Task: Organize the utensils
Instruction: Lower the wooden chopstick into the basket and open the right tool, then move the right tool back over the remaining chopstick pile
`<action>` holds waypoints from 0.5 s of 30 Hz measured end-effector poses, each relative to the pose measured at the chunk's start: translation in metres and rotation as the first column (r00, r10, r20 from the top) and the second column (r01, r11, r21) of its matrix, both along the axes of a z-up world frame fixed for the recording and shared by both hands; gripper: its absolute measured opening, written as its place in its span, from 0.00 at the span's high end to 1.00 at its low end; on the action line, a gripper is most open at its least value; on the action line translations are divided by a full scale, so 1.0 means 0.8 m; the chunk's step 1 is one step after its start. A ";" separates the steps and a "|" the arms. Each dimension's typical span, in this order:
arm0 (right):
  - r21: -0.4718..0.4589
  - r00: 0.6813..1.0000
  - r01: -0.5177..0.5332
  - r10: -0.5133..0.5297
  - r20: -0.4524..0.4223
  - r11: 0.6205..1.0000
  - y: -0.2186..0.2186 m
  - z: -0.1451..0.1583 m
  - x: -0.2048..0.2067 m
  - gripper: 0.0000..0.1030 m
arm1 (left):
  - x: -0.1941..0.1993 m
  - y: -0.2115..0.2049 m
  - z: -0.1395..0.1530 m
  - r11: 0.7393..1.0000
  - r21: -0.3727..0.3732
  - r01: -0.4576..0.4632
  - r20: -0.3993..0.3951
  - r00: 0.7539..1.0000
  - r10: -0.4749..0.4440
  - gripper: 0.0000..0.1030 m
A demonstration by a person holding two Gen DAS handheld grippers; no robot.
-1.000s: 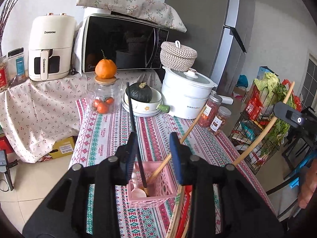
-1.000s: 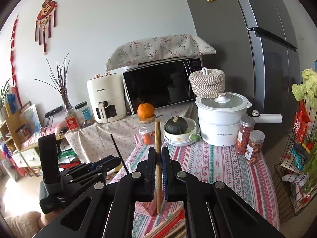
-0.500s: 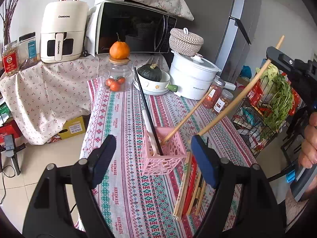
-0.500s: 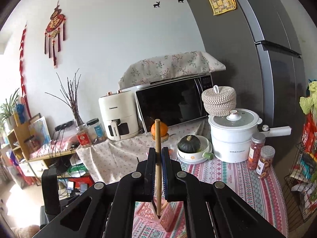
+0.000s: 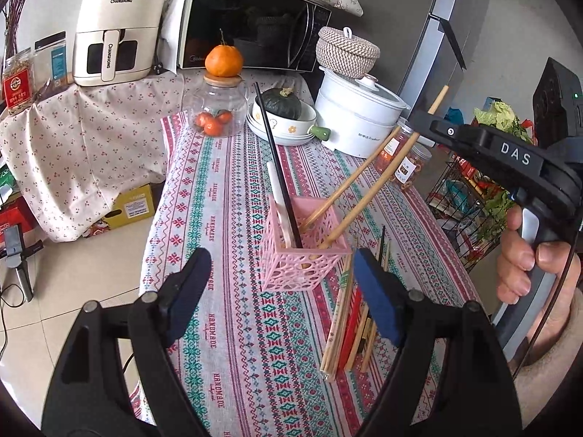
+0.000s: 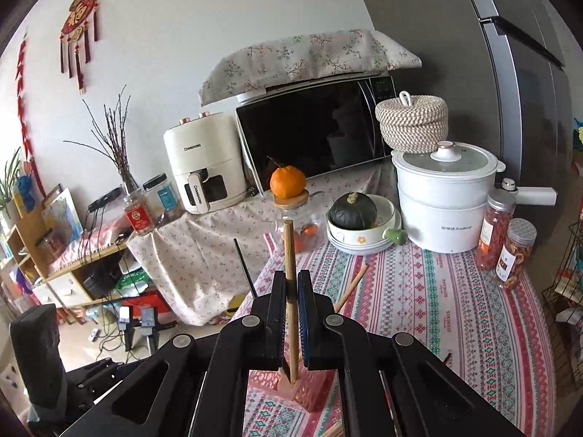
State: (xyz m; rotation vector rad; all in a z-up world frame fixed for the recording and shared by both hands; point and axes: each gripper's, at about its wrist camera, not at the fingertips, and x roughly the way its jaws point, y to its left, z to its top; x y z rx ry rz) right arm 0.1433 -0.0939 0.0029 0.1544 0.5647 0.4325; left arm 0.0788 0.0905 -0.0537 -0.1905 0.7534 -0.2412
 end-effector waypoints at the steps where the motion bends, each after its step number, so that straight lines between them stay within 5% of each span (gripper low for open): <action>1: -0.002 1.000 -0.002 0.002 -0.013 1.000 -0.001 -0.003 0.001 0.93 | 0.000 -0.001 0.000 1.000 -0.001 0.002 -0.003 1.000 -0.002 0.22; 15: 0.034 0.997 0.032 -0.029 -0.069 0.999 -0.075 0.007 -0.020 0.37 | -0.001 -0.034 -0.002 0.999 -0.027 0.040 -0.047 0.998 -0.042 0.18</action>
